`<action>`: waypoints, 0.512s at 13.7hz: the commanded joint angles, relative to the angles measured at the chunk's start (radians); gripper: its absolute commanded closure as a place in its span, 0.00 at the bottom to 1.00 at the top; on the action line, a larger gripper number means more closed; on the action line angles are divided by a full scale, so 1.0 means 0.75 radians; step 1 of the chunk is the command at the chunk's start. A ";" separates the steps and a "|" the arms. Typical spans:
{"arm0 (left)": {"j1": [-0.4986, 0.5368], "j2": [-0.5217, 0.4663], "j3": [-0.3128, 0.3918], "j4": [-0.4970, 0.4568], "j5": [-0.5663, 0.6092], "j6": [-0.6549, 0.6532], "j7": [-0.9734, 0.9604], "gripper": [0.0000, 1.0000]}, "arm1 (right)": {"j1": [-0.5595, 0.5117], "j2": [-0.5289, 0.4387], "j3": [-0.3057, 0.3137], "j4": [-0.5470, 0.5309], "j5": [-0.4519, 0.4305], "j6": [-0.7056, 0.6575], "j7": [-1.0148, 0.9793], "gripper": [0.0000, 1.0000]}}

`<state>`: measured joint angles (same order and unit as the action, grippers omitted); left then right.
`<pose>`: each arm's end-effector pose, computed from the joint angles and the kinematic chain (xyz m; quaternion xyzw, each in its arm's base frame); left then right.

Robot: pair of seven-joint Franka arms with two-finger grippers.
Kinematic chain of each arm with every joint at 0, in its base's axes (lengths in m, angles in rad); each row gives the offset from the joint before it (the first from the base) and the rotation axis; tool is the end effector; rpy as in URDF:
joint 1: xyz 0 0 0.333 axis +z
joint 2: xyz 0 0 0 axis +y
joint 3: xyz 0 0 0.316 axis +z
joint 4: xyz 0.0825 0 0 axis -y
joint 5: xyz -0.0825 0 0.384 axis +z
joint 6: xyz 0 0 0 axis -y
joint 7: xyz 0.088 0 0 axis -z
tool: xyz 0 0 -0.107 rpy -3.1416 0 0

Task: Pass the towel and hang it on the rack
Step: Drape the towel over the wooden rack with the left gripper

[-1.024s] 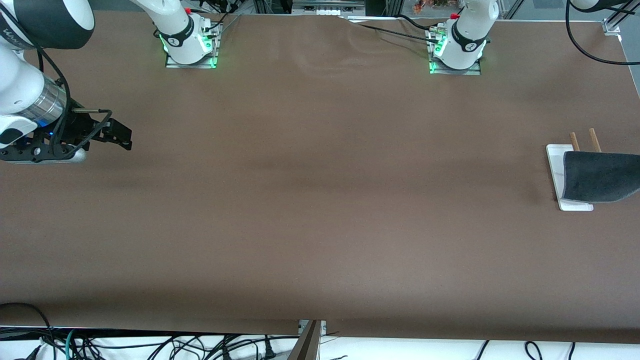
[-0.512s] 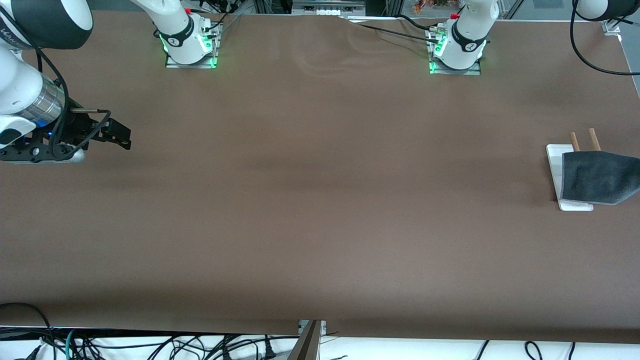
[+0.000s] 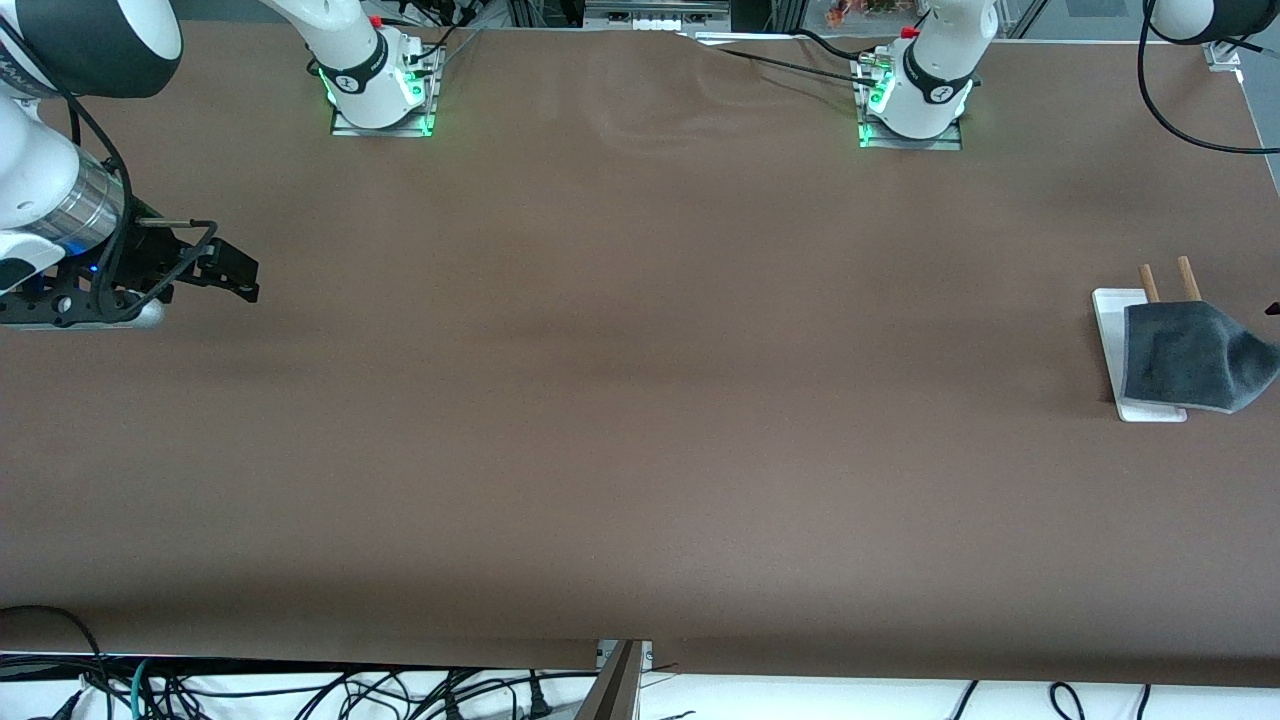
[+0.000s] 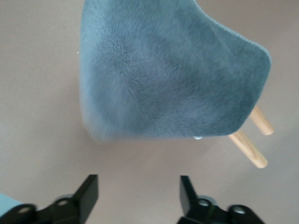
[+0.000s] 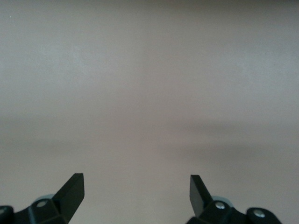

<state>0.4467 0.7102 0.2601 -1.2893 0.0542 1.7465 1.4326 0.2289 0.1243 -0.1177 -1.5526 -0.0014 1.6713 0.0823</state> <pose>0.5636 0.4333 0.3217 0.9124 -0.3764 -0.1541 0.0463 0.5947 0.0703 0.5707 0.9999 0.0150 -0.0016 0.0082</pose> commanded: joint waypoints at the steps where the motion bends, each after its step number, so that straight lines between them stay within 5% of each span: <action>1: -0.062 -0.086 -0.005 0.003 0.036 -0.068 -0.022 0.00 | -0.015 0.018 0.018 0.039 -0.017 -0.003 -0.001 0.00; 7: -0.260 -0.247 -0.017 0.009 0.036 -0.260 -0.244 0.00 | -0.015 0.045 0.016 0.041 -0.006 0.032 -0.018 0.00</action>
<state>0.2956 0.5753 0.2556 -1.2730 0.0542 1.6003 1.3311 0.2287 0.1502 -0.1175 -1.5478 -0.0015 1.7017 0.0819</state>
